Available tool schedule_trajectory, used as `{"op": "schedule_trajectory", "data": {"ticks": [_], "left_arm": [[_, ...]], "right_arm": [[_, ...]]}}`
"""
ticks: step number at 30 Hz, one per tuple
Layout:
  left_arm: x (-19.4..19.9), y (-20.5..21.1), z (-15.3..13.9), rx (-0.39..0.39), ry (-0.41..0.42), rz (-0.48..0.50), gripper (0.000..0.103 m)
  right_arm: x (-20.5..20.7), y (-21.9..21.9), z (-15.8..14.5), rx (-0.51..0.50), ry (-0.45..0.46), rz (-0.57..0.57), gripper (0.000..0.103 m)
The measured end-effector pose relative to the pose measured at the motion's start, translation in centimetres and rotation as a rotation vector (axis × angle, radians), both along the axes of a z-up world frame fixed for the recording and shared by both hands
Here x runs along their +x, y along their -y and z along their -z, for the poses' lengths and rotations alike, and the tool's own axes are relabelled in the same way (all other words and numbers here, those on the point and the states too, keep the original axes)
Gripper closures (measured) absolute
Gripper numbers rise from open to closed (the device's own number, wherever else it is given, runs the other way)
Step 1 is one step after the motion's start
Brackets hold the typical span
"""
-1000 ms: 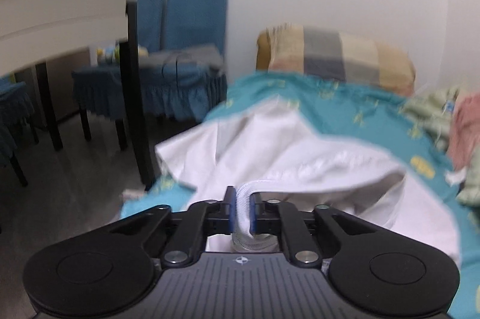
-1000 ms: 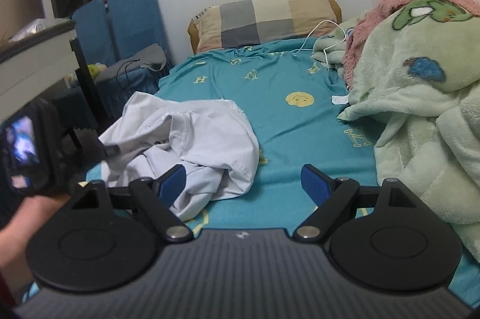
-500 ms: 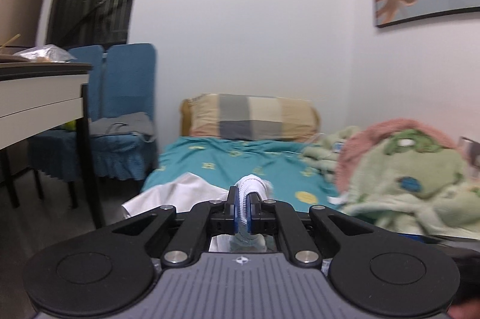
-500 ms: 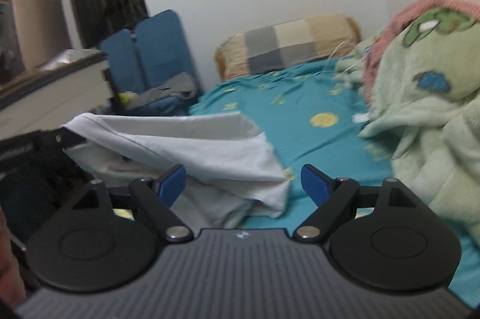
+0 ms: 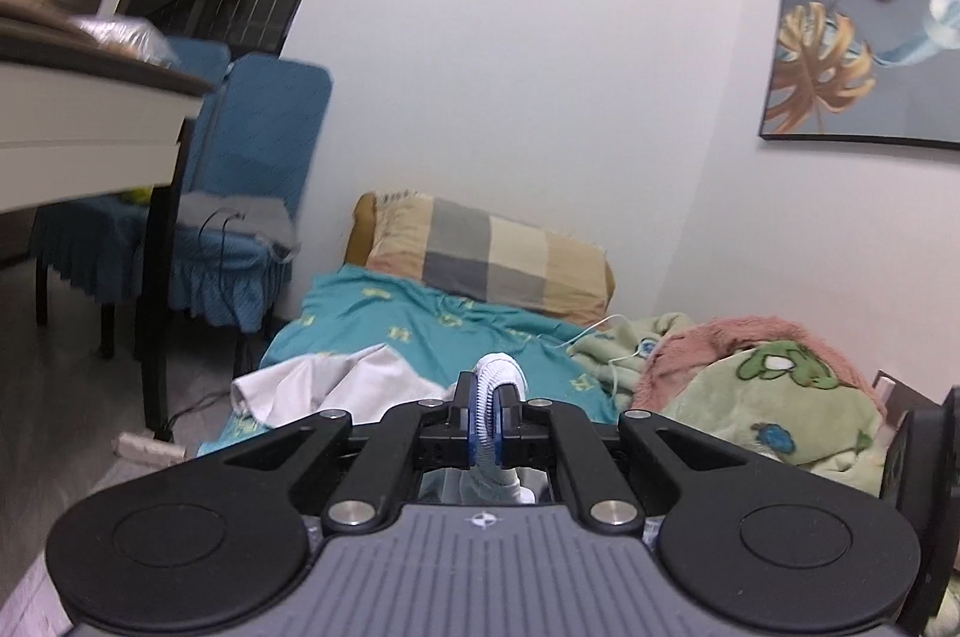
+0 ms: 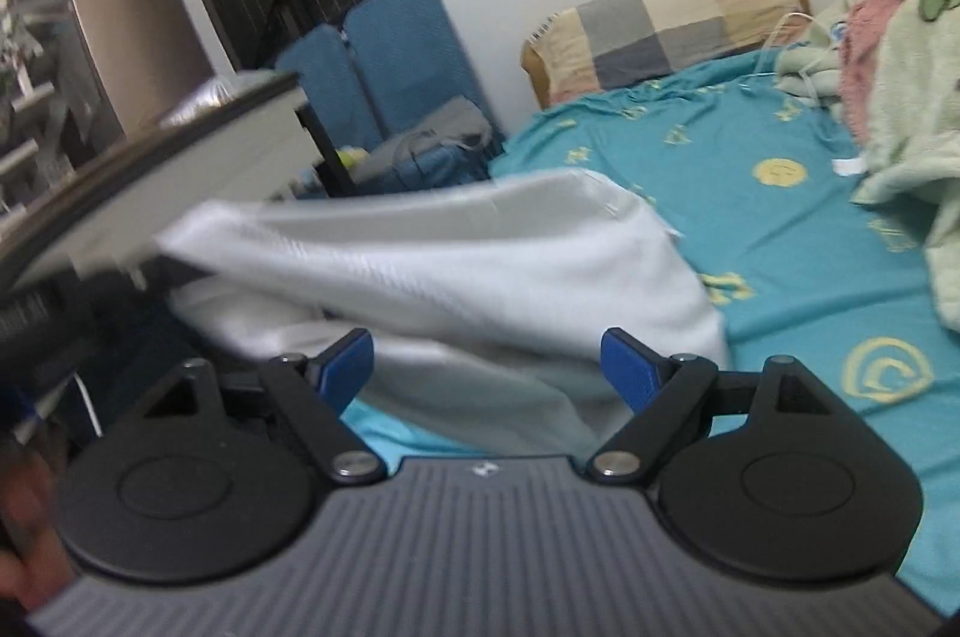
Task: Fold clothes
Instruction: 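Grasp the T-shirt edge with the left gripper while the right gripper grasps another edge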
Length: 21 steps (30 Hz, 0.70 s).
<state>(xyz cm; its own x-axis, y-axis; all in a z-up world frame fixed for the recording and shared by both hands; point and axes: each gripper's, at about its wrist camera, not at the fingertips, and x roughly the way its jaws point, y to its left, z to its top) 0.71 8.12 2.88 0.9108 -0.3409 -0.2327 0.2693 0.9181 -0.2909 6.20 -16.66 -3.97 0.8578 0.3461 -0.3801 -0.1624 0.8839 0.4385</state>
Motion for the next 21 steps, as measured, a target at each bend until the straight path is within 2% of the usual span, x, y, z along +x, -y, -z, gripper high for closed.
{"op": "schedule_trajectory", "data": {"ticks": [3, 7, 10, 13, 17, 21], "left_arm": [[0.5, -0.8, 0.3, -0.023, -0.023, 0.009, 0.098], [1.0, -1.0, 0.7, -0.022, -0.035, -0.007, 0.098], [1.5, -0.4, 1.1, 0.006, -0.037, -0.069, 0.098], [2.5, -0.1, 1.7, 0.023, -0.075, -0.12, 0.098], [3.9, 1.5, 2.8, 0.041, -0.134, -0.076, 0.098], [4.1, 4.4, 4.2, 0.11, -0.148, -0.03, 0.098]], "right_arm": [[1.8, -1.4, 0.2, -0.022, -0.004, -0.047, 0.018], [3.7, -2.9, 1.0, -0.085, -0.02, -0.041, 0.018], [4.8, -2.3, 2.0, -0.129, -0.037, 0.069, 0.018], [4.6, -0.3, 1.6, -0.182, -0.039, 0.205, 0.018], [3.5, 2.4, -0.1, -0.258, -0.023, 0.361, 0.018], [1.8, 4.5, -2.0, -0.344, 0.02, 0.421, 0.018]]}}
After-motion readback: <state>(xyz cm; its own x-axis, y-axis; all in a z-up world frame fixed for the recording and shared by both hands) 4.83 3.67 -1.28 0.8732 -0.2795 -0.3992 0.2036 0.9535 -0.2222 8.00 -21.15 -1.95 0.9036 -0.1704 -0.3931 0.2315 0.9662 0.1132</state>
